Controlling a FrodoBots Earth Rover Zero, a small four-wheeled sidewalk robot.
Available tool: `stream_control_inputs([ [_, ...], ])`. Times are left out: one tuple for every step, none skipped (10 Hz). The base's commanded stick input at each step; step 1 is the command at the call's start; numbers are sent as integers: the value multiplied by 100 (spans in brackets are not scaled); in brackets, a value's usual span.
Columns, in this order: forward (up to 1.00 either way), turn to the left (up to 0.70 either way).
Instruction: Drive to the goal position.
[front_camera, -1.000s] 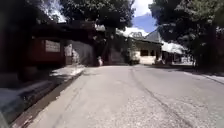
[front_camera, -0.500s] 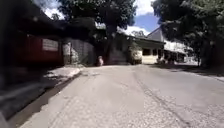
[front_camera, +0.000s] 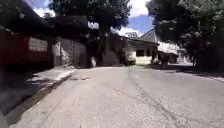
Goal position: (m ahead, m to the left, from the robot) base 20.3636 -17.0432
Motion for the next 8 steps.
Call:
stream_control_inputs([
  [85, 0],
  [85, 0],
  [85, 0],
  [85, 0],
  [85, 0],
  [85, 0],
  [85, 0],
  [85, -25],
])
